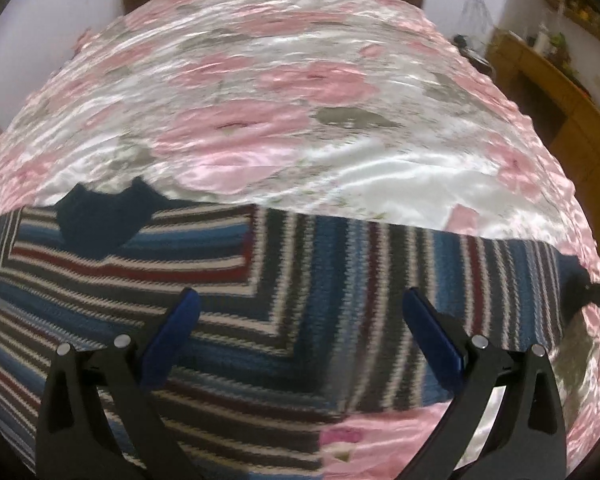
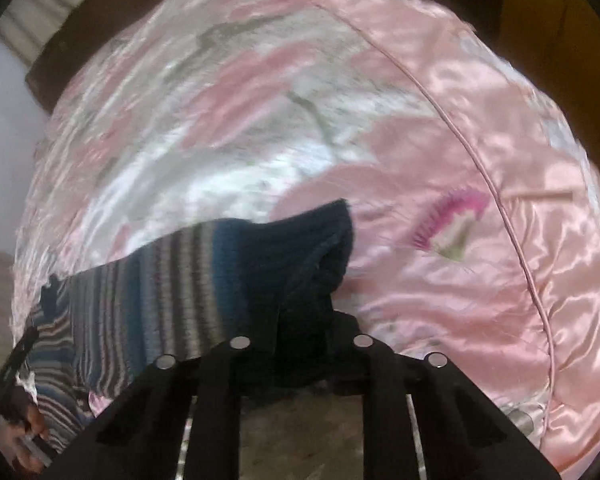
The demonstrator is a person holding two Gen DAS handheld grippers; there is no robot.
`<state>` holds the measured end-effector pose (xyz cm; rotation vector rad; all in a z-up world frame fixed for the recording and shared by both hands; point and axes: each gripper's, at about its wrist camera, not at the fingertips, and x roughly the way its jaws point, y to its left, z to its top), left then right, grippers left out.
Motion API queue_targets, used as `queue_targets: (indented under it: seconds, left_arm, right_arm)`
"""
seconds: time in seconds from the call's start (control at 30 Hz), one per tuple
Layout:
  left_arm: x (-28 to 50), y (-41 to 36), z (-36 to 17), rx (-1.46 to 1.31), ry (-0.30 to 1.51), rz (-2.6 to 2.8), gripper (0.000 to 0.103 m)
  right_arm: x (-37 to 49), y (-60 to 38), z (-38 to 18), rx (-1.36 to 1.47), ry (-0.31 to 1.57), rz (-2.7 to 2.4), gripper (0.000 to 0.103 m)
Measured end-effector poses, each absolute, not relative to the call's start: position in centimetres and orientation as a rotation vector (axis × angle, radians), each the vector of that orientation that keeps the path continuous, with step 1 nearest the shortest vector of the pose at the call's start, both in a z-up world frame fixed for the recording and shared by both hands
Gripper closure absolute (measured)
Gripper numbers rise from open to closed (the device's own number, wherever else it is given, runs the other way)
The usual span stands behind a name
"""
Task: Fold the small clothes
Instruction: 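Lower the right gripper onto the sweater sleeve cuff and grasp it, then lift the sleeve with the right gripper and fold it across the sweater body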
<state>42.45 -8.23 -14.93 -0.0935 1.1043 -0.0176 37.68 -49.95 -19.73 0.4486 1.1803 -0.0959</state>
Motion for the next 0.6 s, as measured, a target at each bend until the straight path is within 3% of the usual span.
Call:
queue_targets:
  seconds: [0.13, 0.33, 0.6]
  left_arm:
    - [42.3, -6.7, -14.6, -0.090, 1.103, -0.005, 0.003]
    - [41.5, -3.1, -14.3, -0.068, 1.106, 0.023, 0.003]
    - [40.9, 4.8, -13.4, -0.101, 1.097, 0.118, 0.003]
  right_arm:
    - [37.4, -48.2, -16.2, 0.408, 1.099, -0.054, 0.087]
    - [38.3, -46.2, -15.6, 0.343, 1.140, -0.151, 0.087]
    - [41.4, -31.5, -13.2, 0.233, 1.138, 0.114, 0.087]
